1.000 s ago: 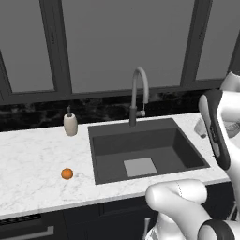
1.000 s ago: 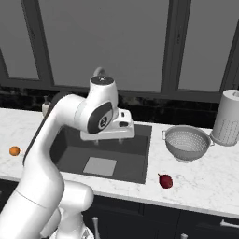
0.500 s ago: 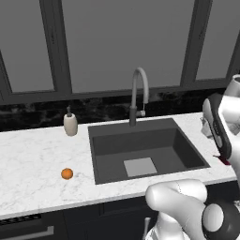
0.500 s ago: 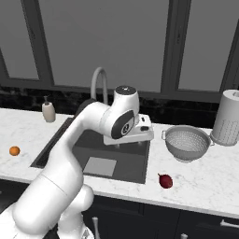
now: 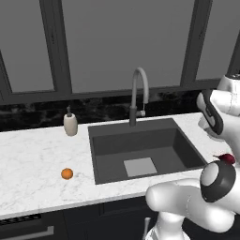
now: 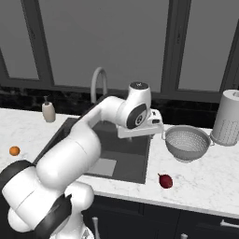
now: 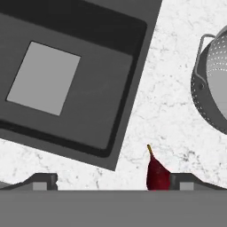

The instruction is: Put the colander in the sink, put the tangerine, pear in the colander, and turn on the sink faucet and pour water over the colander.

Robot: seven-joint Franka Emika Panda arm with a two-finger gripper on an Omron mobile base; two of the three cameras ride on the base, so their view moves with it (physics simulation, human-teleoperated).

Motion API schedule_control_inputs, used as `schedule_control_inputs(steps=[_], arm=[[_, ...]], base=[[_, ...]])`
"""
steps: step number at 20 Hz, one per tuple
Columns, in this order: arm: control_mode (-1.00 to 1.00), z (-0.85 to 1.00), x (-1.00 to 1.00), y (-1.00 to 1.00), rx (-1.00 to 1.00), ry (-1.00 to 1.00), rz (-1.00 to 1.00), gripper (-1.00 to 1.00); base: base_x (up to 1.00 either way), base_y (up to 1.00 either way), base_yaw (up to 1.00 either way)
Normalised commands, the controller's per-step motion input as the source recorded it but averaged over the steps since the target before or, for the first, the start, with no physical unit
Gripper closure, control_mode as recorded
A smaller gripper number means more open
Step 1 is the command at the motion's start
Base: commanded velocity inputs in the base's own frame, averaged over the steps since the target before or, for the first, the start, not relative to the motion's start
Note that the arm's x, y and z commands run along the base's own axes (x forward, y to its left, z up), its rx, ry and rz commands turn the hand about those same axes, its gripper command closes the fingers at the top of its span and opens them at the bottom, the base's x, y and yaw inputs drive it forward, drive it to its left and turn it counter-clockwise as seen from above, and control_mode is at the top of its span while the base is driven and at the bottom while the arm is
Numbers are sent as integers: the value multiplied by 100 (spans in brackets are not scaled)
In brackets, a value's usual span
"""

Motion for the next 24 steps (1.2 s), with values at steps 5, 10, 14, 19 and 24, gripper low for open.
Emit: schedule_control_inputs(steps=[5, 10, 14, 19, 24], arm=[[-100, -16, 54, -49, 0, 0, 0, -100], [-100, -24, 42, -57, 0, 0, 0, -100], [-100, -31, 28, -39, 0, 0, 0, -100], [-100, -32, 24, -38, 0, 0, 2, -100], [-100, -26, 26, -30, 0, 0, 5, -100]], base=[[0, 0, 0], [0, 0, 0], [0, 0, 0], [0, 0, 0], [0, 0, 0]])
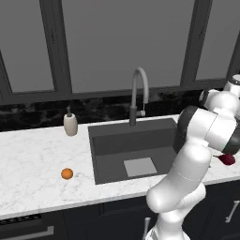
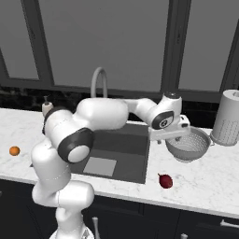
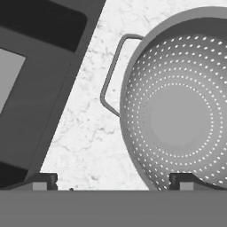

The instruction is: Put the colander in the sink, put the tangerine, pear in the colander, and turn on the sink faucet and pour water over the colander.

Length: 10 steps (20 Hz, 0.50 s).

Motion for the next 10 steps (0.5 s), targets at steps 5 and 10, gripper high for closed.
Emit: schedule_control_inputs(steps=[5, 10], arm=[[-100, -19, 27, -22, 0, 0, 8, -100], [-100, -16, 24, -7, 0, 0, 8, -100]], base=[[0, 0, 0], [0, 0, 0]])
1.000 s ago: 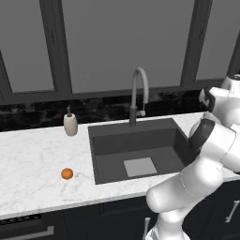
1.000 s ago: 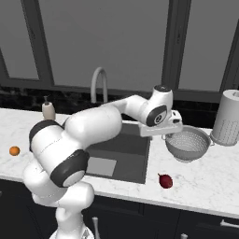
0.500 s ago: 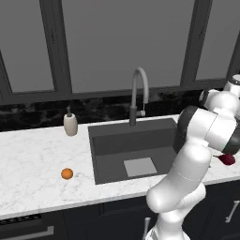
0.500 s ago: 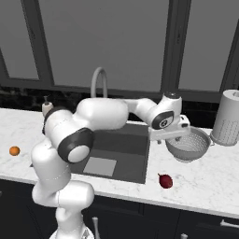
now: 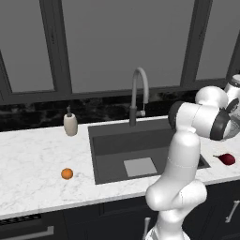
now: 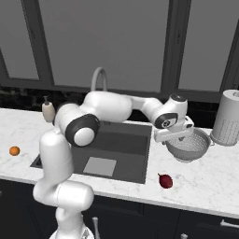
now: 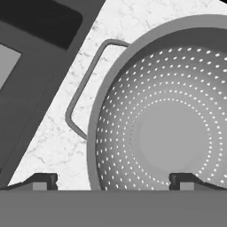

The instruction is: Put the colander in the sink, put the tangerine, pear in the colander, and turn on the sink faucet and pour water over the colander.

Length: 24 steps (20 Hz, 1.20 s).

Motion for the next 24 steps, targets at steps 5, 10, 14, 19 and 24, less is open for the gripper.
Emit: schedule_control_inputs(steps=[5, 10, 14, 19, 24], arm=[[-100, -15, 4, 0, 0, 0, 7, -100], [-100, -19, 0, 0, 0, 0, 4, -100], [-100, -27, 0, 0, 0, 0, 4, -100], [-100, -29, 0, 0, 0, 0, 4, -100], [-100, -27, 0, 0, 0, 0, 3, 100]], base=[[0, 0, 0], [0, 0, 0], [0, 0, 0], [0, 0, 0], [0, 0, 0]])
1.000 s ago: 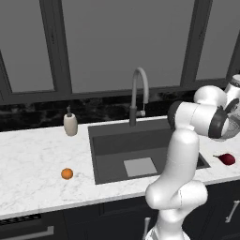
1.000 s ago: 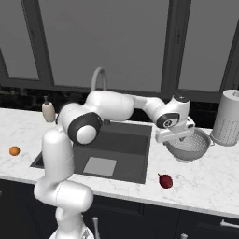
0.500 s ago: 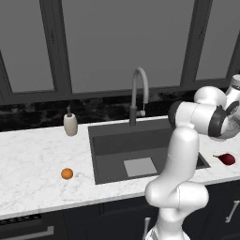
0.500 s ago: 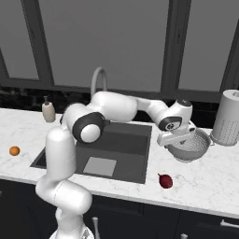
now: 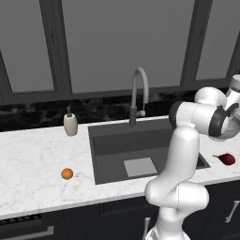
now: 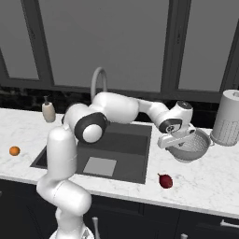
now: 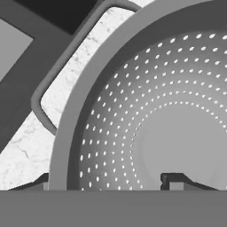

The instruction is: Put the colander in the sink, put the tangerine, pear in the colander, and turn on the sink faucet and pour water over the colander.

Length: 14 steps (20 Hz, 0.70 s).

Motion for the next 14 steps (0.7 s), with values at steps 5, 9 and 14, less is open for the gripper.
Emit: schedule_control_inputs(steps=[5, 9, 14], arm=[[-100, -3, 0, 2, 0, 0, 1, 100], [-100, 0, 0, 12, -2, 0, 2, 100], [-100, 40, -3, 24, -8, -2, 9, 100]], base=[[0, 0, 0], [0, 0, 0], [0, 0, 0]])
